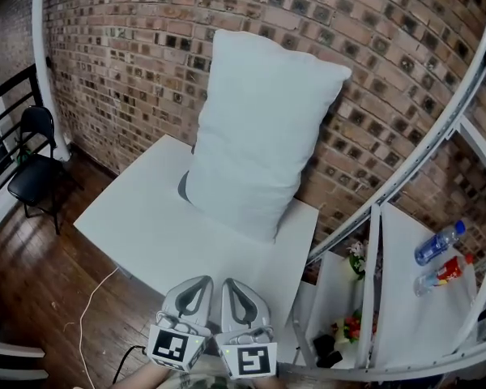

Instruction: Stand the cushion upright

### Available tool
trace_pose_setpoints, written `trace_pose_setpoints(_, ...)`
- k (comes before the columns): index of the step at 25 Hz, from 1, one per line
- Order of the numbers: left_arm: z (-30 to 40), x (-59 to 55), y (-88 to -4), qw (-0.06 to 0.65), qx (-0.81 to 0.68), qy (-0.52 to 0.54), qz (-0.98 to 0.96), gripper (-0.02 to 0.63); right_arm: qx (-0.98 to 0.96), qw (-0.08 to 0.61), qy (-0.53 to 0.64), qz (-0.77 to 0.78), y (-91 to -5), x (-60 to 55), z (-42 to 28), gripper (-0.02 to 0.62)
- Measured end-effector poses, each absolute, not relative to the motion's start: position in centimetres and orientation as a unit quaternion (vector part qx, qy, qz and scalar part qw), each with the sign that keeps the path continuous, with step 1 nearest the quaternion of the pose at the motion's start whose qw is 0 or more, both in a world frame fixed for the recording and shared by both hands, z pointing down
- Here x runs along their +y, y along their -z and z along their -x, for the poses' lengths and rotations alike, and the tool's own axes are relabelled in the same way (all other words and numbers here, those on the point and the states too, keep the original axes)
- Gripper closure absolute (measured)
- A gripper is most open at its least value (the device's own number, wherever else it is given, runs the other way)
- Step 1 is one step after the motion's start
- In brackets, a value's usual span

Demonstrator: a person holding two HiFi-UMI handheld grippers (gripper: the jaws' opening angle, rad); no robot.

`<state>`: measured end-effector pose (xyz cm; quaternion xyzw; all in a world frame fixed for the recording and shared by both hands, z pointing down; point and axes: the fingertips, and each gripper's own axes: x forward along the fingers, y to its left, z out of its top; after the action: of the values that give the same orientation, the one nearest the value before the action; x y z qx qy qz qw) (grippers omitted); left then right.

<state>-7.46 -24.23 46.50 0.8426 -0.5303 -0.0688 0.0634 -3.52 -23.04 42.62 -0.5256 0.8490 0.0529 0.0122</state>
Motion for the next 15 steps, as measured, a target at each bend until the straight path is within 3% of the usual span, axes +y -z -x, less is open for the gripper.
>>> trace_pose_setpoints(15,7.5,-25.3,-46.3,0.067,-0.531,0.05,-0.843,0.606,0.842,-0.014,-0.043,0.538,-43.8,-23.7,2.5,0.595)
